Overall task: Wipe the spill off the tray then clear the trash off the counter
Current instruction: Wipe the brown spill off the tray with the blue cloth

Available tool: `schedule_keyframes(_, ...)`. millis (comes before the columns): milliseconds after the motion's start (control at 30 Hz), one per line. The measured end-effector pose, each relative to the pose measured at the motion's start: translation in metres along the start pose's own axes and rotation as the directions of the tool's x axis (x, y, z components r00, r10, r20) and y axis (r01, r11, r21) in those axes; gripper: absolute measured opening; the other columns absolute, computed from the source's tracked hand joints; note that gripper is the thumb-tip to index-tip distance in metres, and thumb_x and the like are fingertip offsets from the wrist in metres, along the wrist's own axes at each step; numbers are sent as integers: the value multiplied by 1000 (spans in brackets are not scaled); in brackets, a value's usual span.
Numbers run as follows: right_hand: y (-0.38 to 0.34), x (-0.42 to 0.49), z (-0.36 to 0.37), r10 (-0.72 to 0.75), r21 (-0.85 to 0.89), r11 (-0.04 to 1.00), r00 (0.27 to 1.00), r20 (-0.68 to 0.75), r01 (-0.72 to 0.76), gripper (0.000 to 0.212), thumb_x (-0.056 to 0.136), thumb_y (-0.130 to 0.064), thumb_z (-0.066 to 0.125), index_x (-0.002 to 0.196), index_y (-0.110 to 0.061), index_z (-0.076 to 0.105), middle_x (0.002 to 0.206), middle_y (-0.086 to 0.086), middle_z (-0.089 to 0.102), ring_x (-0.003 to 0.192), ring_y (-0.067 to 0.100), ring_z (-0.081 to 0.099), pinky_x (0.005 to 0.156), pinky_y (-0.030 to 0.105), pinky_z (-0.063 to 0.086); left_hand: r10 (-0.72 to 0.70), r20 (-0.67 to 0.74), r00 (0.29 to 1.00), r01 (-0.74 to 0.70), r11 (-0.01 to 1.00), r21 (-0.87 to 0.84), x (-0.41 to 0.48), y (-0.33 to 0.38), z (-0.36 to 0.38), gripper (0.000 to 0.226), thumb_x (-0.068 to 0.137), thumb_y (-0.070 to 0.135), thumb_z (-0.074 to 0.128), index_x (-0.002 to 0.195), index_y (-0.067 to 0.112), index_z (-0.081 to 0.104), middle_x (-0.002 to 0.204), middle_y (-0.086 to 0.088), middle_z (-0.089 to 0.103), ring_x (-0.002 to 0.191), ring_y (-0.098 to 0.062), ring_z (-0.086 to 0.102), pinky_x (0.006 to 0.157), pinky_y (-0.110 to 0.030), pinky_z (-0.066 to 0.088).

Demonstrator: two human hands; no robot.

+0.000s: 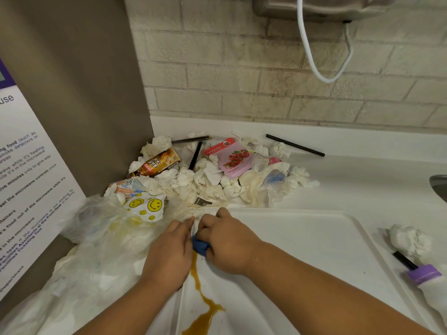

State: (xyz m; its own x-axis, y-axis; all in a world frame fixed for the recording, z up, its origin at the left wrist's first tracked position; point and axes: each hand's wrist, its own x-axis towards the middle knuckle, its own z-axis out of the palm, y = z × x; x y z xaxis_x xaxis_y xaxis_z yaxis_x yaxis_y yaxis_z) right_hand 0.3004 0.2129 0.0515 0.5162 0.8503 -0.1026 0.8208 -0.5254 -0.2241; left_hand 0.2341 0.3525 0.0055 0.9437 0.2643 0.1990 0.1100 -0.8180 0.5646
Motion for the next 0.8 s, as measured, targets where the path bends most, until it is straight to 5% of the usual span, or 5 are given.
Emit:
schedule_keyframes(167,2,-7,-17,36,50,998,994,106,-41,42,82,-36,38,101,-17,70,104,-1,54,89,23,36,81,36,42,2,6,1000,-2,1000,0,0,1,0,54,86,31,31,134,19,52,114,0,58,100,-20,60,86,-30,47)
schedule_keyframes(333,0,-19,-8,-126,-3,992,987,101,127,33,86,-22,47,112,-23,68,110,-2,56,92,28,39,82,42,44,-4,-19,1000,4,1000,24,0,1,1,55,85,30,32,133,17,53,108,0,59,94,-21,61,81,-30,48)
schedule_keyframes(467,9,-42,-33,5,187,982,988,155,-34,37,81,-11,55,113,-24,68,114,-11,57,98,12,46,85,27,47,4,-28,1000,-2,999,41,0,1,2,55,85,31,31,134,19,53,108,3,58,95,-18,60,82,-28,46)
schedule_keyframes(567,24,-66,-50,213,481,845,972,97,-234,33,82,-6,50,105,-22,67,103,-8,64,82,3,58,68,12,47,2,-34,999,0,999,54,0,1,2,52,87,31,31,134,19,53,114,3,59,100,-17,60,86,-26,45)
schedule_keyframes(800,56,-113,-55,424,877,396,901,89,-273,22,79,-12,53,95,-19,66,99,16,68,82,22,62,73,37,45,21,-37,999,-19,998,56,0,2,1,52,87,31,31,133,19,54,109,4,59,96,-17,60,85,-30,49)
